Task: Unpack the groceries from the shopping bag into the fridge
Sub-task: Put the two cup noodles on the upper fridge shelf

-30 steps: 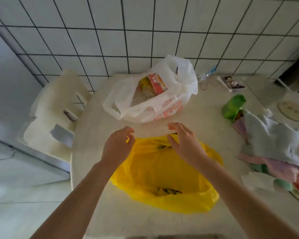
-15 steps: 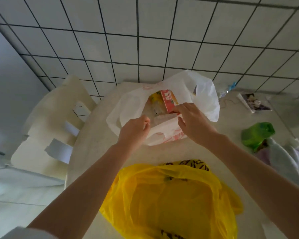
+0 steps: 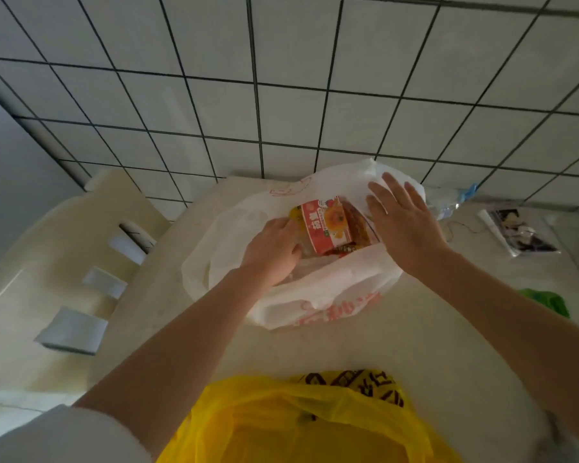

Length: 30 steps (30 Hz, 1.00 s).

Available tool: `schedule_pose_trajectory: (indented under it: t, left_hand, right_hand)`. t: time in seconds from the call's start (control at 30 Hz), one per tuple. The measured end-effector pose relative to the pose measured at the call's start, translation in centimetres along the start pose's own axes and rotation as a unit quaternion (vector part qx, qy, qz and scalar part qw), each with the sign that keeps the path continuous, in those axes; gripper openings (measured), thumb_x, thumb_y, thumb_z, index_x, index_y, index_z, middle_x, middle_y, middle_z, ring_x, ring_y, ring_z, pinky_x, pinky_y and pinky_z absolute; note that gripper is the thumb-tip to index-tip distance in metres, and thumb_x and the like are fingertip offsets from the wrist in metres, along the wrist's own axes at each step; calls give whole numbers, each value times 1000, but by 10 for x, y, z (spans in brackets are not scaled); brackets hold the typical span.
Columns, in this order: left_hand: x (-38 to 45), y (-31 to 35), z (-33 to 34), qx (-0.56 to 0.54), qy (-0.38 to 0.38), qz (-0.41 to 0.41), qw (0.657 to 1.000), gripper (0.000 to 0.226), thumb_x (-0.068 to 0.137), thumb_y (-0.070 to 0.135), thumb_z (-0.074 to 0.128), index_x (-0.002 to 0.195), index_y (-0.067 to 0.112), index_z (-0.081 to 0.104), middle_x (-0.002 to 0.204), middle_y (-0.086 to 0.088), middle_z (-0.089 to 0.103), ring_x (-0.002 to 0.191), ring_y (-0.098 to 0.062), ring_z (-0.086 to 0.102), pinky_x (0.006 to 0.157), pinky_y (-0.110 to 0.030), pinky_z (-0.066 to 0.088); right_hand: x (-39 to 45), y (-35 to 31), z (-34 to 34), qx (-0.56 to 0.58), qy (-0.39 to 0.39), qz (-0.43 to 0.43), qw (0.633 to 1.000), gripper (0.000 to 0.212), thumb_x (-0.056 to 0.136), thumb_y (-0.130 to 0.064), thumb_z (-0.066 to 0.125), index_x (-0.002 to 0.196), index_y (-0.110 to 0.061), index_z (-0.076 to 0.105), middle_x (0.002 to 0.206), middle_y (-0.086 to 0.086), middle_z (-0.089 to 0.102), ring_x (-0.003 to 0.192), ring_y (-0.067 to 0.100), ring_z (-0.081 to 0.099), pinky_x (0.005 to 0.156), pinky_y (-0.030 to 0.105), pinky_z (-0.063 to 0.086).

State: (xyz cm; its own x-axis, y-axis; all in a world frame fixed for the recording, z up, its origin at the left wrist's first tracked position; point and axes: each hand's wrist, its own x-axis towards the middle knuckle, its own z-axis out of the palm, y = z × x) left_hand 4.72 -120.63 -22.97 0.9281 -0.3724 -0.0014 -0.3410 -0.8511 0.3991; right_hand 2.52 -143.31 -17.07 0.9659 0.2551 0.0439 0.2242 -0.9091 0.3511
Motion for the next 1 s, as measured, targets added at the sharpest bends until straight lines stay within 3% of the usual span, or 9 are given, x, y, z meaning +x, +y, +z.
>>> schedule_pose_trajectory:
  t: [0.1,0.2,0.33,0.43,0.53,0.7,0.83,0.93,1.0]
  left_hand:
    - [26,1,-4,39,-17,-4,999,50,96,23,51,144,16,38,149,-3,41,140,-22,33,107,-38,37]
    - [49,-5,-4,99,-67,-13,993,60,97,26,53,151,20,25,158,-2,24,147,-21,19,112,-44,31]
    - [75,-14,0,100,-125,-25,987,71,95,32,55,153,26,13,161,3,11,146,-23,22,114,-48,31]
    - [90,-17,4,53,-141,-20,988,65,98,25,50,154,23,16,161,1,14,144,-24,26,116,-41,27]
    - [98,-15,7,10,-137,0,990,53,102,28,44,151,28,24,156,1,30,135,-21,41,111,-35,34]
    - [105,-8,10,52,-144,35,988,69,98,30,52,153,32,11,160,3,19,142,-23,29,115,-42,30]
    - [105,-1,12,81,-152,76,982,74,97,26,52,152,38,4,161,3,13,147,-24,18,115,-47,28]
    - [101,1,11,118,-140,117,976,77,95,29,54,151,40,3,161,0,12,145,-29,19,113,-48,30]
    - [99,1,13,141,-131,147,970,77,94,31,55,152,40,4,161,-2,13,144,-32,21,112,-49,31]
  right_hand:
    - [8,17,1,68,-17,28,997,73,78,-2,70,143,-10,36,158,11,14,146,33,8,111,49,29]
    - [18,30,4,92,-48,40,994,80,79,-7,71,146,-20,28,159,4,-1,146,31,6,99,47,44]
    - [28,47,15,96,-45,50,993,59,85,-18,66,138,-21,41,156,4,12,140,27,20,94,45,48]
    - [31,57,29,162,-24,83,983,41,97,-30,42,137,-20,43,154,3,23,136,28,32,97,48,44]
    - [29,68,51,258,-59,106,959,49,99,-38,27,142,-17,37,152,6,30,130,33,42,102,50,41]
    - [22,84,70,338,2,121,933,38,101,-10,37,138,-10,43,136,17,47,115,35,54,95,39,45]
    - [6,89,79,355,43,82,930,59,93,7,47,143,-22,35,130,18,46,107,31,51,85,42,50]
    - [-9,90,104,297,66,47,952,65,75,21,61,133,-5,47,120,20,52,96,34,59,73,43,59]
    - [-17,89,123,288,35,61,955,74,70,23,62,136,-5,42,123,18,53,96,34,61,75,44,58]
